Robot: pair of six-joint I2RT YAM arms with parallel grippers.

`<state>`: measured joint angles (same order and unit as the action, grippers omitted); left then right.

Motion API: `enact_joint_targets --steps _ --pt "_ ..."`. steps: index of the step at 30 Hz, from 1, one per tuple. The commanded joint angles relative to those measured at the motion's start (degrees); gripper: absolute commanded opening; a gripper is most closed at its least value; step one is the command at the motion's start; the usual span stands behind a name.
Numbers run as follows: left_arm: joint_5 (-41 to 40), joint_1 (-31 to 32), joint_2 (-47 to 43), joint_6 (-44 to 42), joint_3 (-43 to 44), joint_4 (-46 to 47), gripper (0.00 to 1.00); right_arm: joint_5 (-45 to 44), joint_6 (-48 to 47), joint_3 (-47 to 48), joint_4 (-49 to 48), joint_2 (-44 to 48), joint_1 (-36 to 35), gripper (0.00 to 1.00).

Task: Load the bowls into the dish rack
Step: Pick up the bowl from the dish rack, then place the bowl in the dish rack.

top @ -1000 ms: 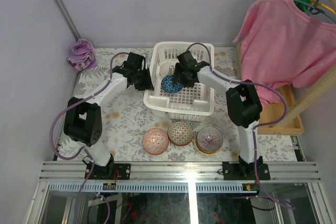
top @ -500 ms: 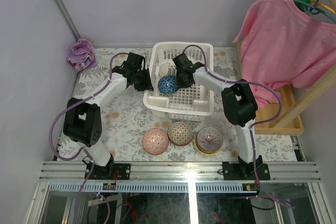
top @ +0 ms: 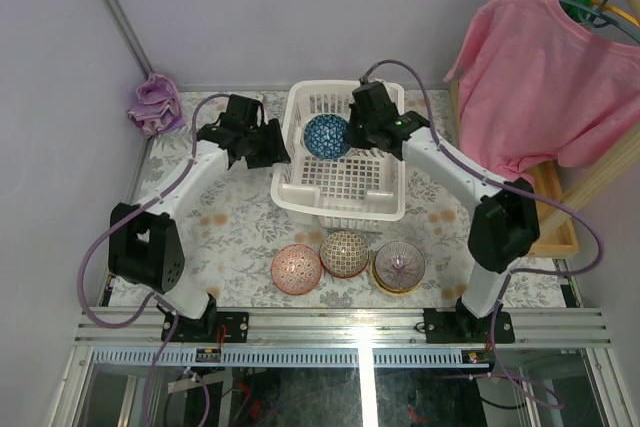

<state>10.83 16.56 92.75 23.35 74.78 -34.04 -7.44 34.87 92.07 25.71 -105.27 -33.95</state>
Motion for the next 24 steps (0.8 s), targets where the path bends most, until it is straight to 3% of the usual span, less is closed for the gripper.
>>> enact_joint_targets --steps 1,8,13,16,20,24 --pt "3.98 -1.18 -6.56 0.28 2.9 -0.25 0.54 5.79 0.47 -4.03 -8.46 9.37 1.77 0.0" --pt "12.47 -2.74 -16.99 2.51 1.54 -0.02 0.59 33.7 7.67 -16.93 -21.58 21.93 5.22 0.0" --pt "22.48 -3.07 -25.2 6.16 -3.32 5.24 0.66 51.49 19.46 -30.19 -39.89 29.91 5.1 0.0" --pt "27.4 -3.19 -29.2 8.58 -5.41 8.67 0.67 54.63 20.7 -33.79 -40.0 34.09 4.8 0.0" --pt "25.18 -3.2 -33.27 10.0 -4.78 6.64 0.68 50.7 14.74 -33.0 -26.69 38.22 4.77 0.0" --pt "26.29 -3.19 -33.73 10.15 -2.94 1.76 0.68 53.25 17.39 -34.3 -30.02 37.35 4.38 0.0"
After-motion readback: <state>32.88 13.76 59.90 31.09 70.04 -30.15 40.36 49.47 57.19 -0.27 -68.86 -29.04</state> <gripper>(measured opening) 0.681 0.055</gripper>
